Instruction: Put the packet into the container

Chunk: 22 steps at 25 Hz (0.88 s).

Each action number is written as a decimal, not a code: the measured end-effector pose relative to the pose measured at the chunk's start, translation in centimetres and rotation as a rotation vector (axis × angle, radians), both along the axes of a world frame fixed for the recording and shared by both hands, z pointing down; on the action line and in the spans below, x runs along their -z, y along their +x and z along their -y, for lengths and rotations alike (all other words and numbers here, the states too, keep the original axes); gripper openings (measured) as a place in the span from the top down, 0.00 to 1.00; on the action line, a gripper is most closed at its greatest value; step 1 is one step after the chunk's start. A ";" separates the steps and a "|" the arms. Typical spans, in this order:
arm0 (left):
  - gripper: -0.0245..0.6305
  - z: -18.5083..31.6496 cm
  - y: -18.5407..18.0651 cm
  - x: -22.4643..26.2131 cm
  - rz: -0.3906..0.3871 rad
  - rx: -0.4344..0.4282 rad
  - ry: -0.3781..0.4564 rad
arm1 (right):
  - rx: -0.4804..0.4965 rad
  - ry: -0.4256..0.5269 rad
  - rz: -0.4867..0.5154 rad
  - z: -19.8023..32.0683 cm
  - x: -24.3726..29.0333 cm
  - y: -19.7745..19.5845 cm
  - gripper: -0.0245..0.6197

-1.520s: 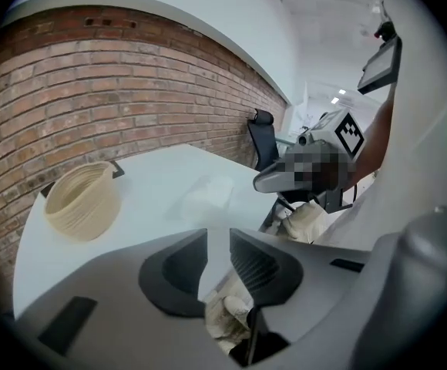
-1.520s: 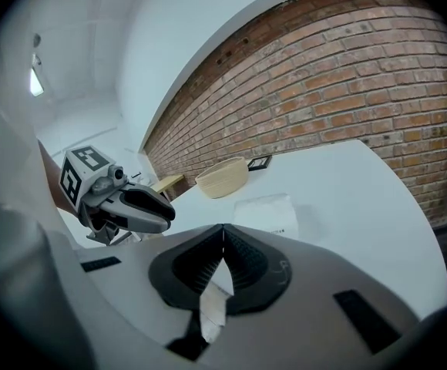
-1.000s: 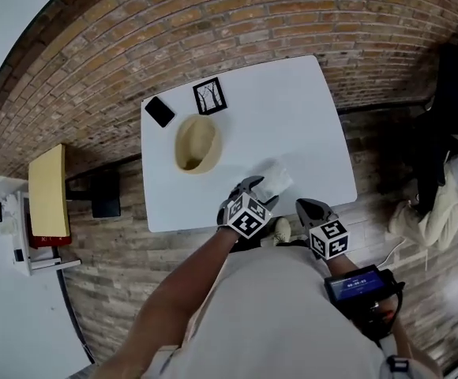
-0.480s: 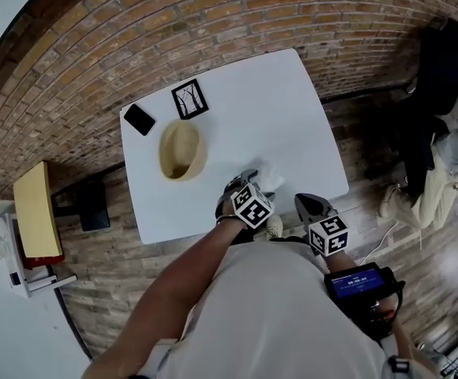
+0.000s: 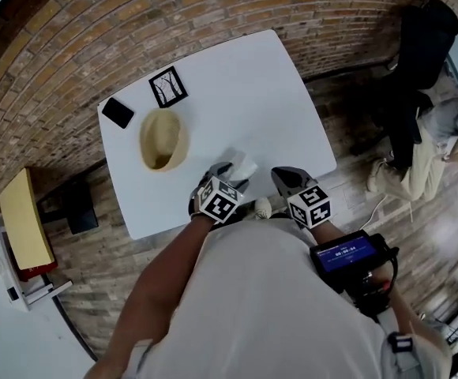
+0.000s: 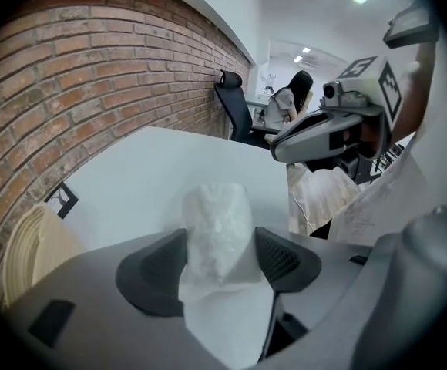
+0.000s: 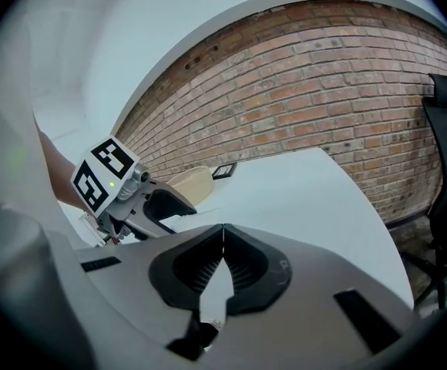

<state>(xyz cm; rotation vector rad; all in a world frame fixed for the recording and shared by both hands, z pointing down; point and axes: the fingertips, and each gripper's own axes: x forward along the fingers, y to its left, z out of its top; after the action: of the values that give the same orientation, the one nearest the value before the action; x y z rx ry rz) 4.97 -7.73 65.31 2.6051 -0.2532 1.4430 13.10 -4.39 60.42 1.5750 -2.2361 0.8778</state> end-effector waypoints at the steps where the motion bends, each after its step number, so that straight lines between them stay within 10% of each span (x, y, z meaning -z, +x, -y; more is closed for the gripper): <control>1: 0.51 0.0 -0.7 0.4 -0.008 0.010 0.001 | 0.016 0.003 -0.001 0.4 0.1 -0.5 0.95; 22: 0.52 4.2 -11.2 9.6 -0.232 0.384 0.139 | 0.268 0.043 -0.003 7.0 1.0 -8.6 0.95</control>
<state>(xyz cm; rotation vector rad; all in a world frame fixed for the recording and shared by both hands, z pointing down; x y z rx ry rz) -6.27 -11.90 55.73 2.6061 -0.7969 1.0190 4.53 -11.39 59.37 1.2518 -2.4056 0.7553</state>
